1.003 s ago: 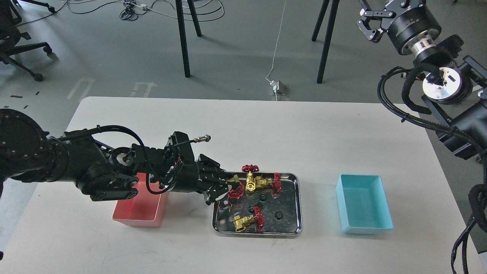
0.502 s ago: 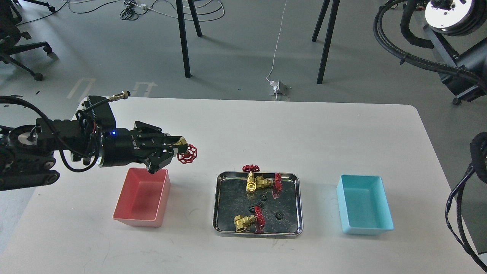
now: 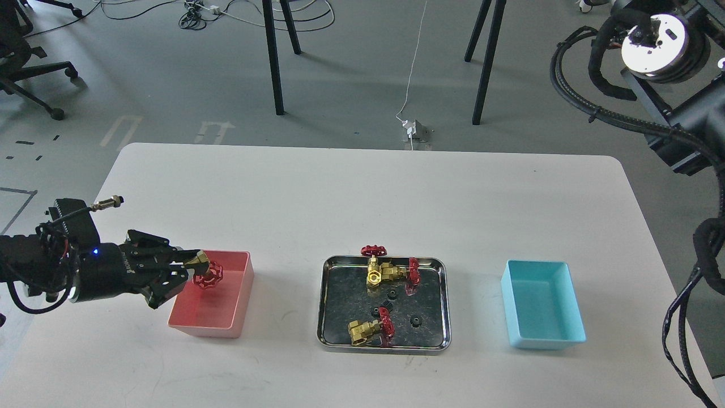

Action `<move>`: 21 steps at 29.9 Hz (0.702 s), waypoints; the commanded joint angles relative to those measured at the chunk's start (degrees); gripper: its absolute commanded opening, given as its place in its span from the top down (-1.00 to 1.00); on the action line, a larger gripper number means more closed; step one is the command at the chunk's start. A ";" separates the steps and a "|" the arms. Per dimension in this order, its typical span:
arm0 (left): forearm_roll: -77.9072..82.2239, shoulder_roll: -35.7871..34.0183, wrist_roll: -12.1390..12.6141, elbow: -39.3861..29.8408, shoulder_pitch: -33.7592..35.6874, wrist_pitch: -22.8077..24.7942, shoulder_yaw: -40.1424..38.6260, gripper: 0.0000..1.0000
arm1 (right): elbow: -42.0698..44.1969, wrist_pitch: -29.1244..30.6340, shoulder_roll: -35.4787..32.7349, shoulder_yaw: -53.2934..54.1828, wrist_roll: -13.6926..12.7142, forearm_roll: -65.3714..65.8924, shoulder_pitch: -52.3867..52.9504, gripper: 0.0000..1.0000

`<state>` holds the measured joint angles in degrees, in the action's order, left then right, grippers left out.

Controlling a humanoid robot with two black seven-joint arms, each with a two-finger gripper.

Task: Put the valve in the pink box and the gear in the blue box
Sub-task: 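Lower the valve into the pink box and open the left gripper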

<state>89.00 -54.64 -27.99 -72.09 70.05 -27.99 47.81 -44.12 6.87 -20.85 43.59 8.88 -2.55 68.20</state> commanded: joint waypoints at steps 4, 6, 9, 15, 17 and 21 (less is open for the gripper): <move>0.04 2.70 -0.01 5.37 -7.02 -0.01 -5.44 0.78 | 0.00 0.07 -0.16 0.09 0.00 0.00 -0.78 -0.99; 0.04 3.14 -0.01 6.17 -7.91 -0.01 -5.80 0.77 | -0.09 0.07 -0.16 0.18 0.00 0.00 -1.13 -0.99; 0.04 4.63 -0.01 6.87 -8.09 -0.01 -5.80 0.75 | -0.09 -0.02 -0.16 0.18 0.09 0.00 -1.31 -0.99; -0.14 6.83 -0.01 10.38 -9.84 -0.01 -5.89 0.71 | -0.09 0.07 -0.16 0.18 0.09 0.00 -1.93 -0.99; -0.05 6.83 -0.01 10.56 -10.19 -0.01 -5.89 0.69 | -0.09 0.07 -0.25 0.18 0.09 0.00 -2.10 -0.99; -0.05 6.92 -0.01 10.56 -10.63 -0.01 -5.80 0.62 | -0.09 0.07 -0.34 0.62 0.09 0.00 -2.19 -0.99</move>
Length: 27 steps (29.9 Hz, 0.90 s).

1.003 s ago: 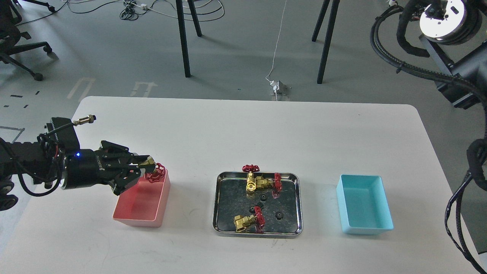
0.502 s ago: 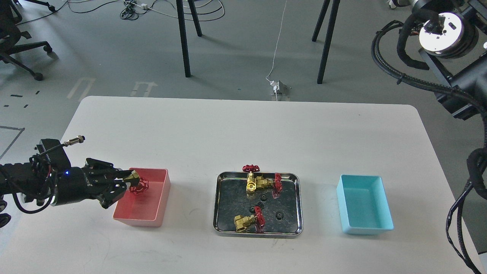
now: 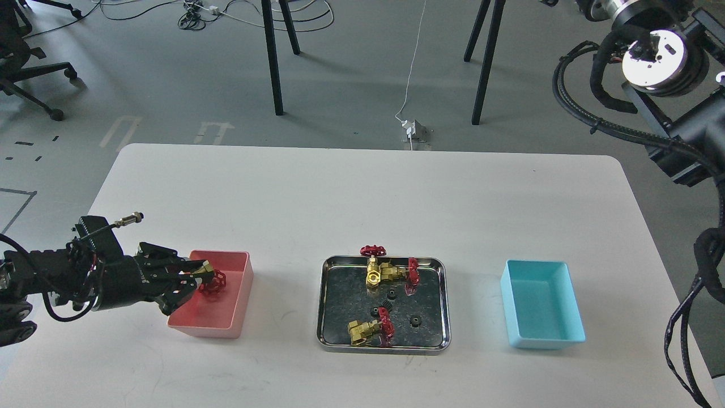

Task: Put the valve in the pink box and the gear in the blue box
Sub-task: 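Lower the valve into the pink box and open the left gripper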

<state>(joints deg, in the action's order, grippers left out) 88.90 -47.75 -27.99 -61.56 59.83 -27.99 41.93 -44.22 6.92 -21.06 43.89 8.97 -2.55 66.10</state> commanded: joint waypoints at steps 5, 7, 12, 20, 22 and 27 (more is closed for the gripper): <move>0.04 0.03 -0.01 0.04 -1.04 -0.01 0.00 0.37 | -0.07 0.03 -0.12 0.32 0.00 0.00 -0.36 -0.99; 0.04 0.29 -0.01 0.04 -1.04 -0.01 0.00 0.19 | -0.07 0.12 -0.12 0.32 0.00 0.00 -0.53 -0.99; 0.04 0.38 -0.01 -0.14 -1.12 -0.01 0.00 -0.04 | 0.01 0.29 -0.12 0.15 0.00 0.00 -0.88 -0.99; -0.92 -0.50 -0.01 -2.68 -0.42 -0.01 -5.08 -0.35 | -1.21 3.53 -3.37 -4.06 0.35 4.99 -2.82 -0.99; -1.62 -1.20 -0.01 -4.87 -0.86 -0.01 -11.84 -0.37 | -2.18 5.64 -4.07 -8.27 0.52 11.48 -2.12 -0.99; -11.53 -5.41 -0.01 -12.78 -0.07 -0.01 -24.76 -0.44 | -7.00 8.90 -6.53 -18.11 1.49 32.83 0.34 -0.99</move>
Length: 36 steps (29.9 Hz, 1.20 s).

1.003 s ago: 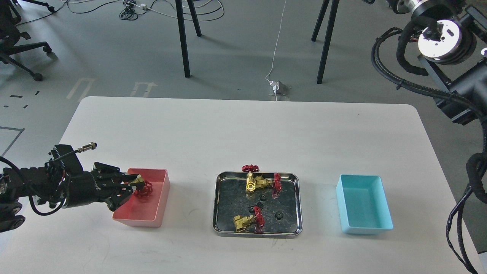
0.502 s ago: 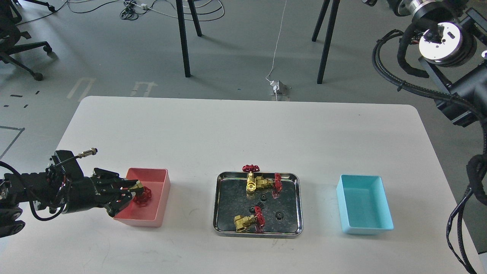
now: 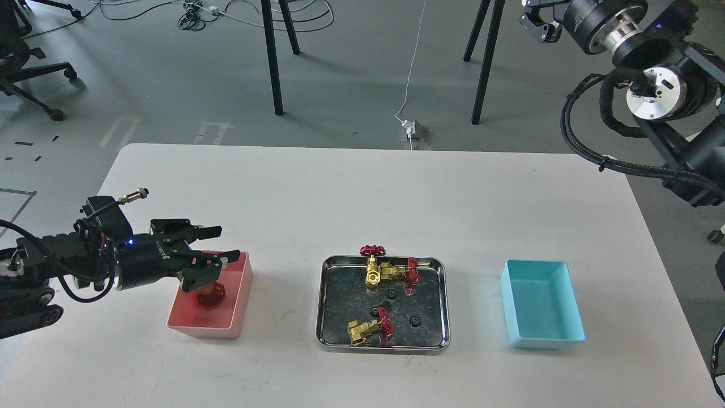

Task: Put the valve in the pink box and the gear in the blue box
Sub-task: 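Lower the valve into the pink box and open the left gripper, then raise the left arm away and reach the right gripper toward the tray, then grasp a small gold gear in the tray with the right gripper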

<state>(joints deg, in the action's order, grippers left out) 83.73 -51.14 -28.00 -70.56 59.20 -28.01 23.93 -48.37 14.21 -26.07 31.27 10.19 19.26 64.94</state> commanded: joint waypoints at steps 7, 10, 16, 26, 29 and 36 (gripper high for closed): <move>-37.70 -0.11 0.00 -6.69 -1.10 13.74 -30.14 -0.57 | -19.11 2.22 -10.39 -26.84 0.36 33.17 4.66 -0.99; -57.03 2.79 0.00 -6.44 -1.81 24.37 -39.10 -0.63 | -25.96 4.06 -11.37 -36.42 0.27 43.28 8.43 -0.99; -78.52 6.31 0.00 -4.94 -3.39 40.65 -47.13 -0.74 | -32.31 6.79 -7.34 -54.00 0.36 51.73 18.36 -0.99; -79.77 13.78 0.00 -5.03 -7.43 40.75 -48.53 -0.74 | -30.13 5.83 6.72 -65.63 0.45 64.76 19.78 -0.38; -79.77 15.01 0.00 -5.03 -9.80 40.75 -50.99 -0.74 | -27.31 5.30 10.15 -66.16 0.45 64.67 19.26 -0.35; -79.68 15.28 0.00 -5.03 -12.27 40.93 -53.02 -0.74 | -24.85 5.30 14.90 -67.30 0.45 64.67 16.27 -0.33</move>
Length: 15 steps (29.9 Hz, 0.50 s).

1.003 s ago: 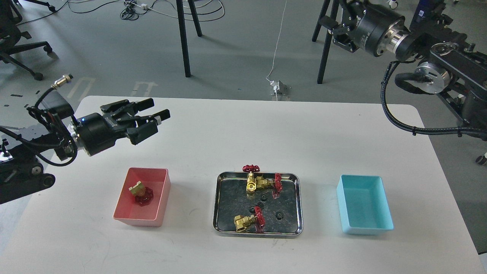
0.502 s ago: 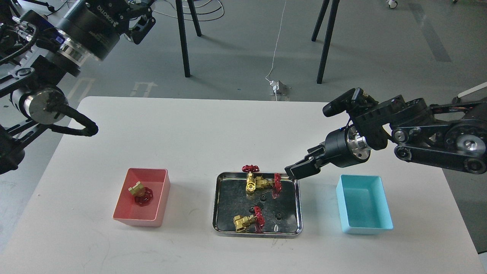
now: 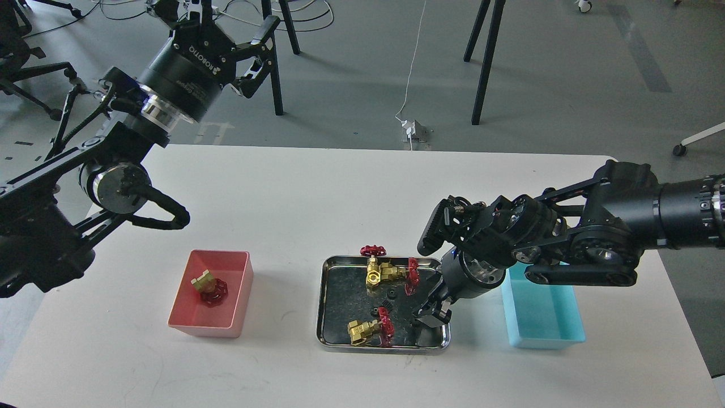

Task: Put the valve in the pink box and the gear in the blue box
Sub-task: 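Grasp a small gold gear in the tray with the right gripper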

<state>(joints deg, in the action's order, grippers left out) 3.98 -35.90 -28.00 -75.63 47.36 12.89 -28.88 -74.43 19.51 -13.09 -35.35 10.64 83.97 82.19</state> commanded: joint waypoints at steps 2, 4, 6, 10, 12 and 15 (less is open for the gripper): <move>0.15 0.13 0.00 0.04 -0.86 0.03 -0.21 -0.74 | 2.26 -0.17 3.50 -1.47 0.00 -0.12 -1.33 -0.31; 0.15 0.22 0.00 0.04 -1.21 0.03 -0.21 -0.76 | 3.67 -0.26 4.65 -1.65 -0.09 -0.04 -2.12 -0.30; 0.15 0.74 0.00 0.04 -1.57 0.03 -0.21 -0.76 | 5.34 -0.35 5.96 -1.65 -0.09 -0.04 -2.74 -0.30; 0.24 1.36 0.00 0.13 -1.74 0.03 -0.21 -0.77 | 7.63 -1.93 8.16 -1.83 -0.09 -0.04 -3.79 -0.29; 0.33 1.36 0.00 0.13 -2.27 0.03 -0.21 -0.78 | 8.42 -2.11 9.04 -1.83 -0.09 -0.04 -4.49 -0.27; 0.42 1.45 0.00 0.13 -2.62 0.03 -0.30 -0.78 | 8.95 -2.20 9.40 -1.83 -0.09 0.05 -5.20 -0.22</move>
<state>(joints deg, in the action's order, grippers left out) 4.31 -34.51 -28.00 -75.49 45.08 12.92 -29.10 -66.06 17.48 -4.15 -37.17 10.58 83.93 77.72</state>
